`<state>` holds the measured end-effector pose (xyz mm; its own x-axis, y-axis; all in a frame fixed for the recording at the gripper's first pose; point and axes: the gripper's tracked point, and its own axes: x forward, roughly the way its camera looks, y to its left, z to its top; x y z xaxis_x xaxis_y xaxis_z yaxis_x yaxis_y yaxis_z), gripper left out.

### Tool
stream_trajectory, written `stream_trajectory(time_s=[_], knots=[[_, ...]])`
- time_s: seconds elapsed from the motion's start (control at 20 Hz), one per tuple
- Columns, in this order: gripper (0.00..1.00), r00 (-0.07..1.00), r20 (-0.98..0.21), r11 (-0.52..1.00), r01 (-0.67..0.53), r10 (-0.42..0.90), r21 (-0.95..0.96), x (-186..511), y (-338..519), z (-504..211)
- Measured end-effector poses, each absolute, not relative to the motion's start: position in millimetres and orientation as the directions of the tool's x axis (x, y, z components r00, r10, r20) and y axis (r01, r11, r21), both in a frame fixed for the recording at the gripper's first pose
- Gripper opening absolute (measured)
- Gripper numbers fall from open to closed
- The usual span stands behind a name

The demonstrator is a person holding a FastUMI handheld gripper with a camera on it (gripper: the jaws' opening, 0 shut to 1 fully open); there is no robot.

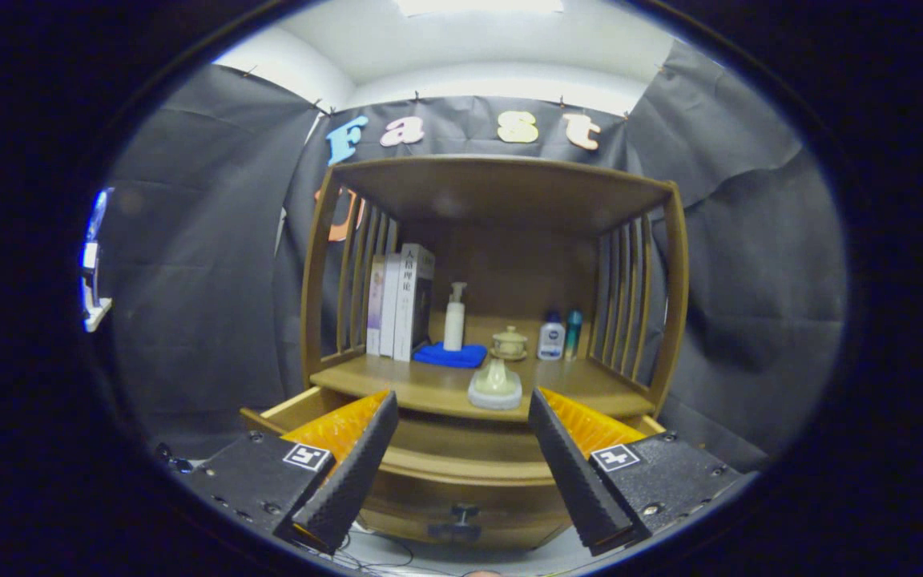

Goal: Pull open the drawer, take out the items inside it, and place them on the countertop above the cabinet.

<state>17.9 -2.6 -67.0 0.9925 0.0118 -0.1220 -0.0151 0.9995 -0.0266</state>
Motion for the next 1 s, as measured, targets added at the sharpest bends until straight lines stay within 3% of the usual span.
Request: stream_trajectory(time_s=[0.75,1.0], knots=[[1.0,0.949,-0.308,0.997,0.074,-0.06,0.035,-3.7,-15.2,-187.8],[1.0,0.944,-0.315,0.993,0.117,-0.101,0.033,6.8,-20.7,-196.5]])
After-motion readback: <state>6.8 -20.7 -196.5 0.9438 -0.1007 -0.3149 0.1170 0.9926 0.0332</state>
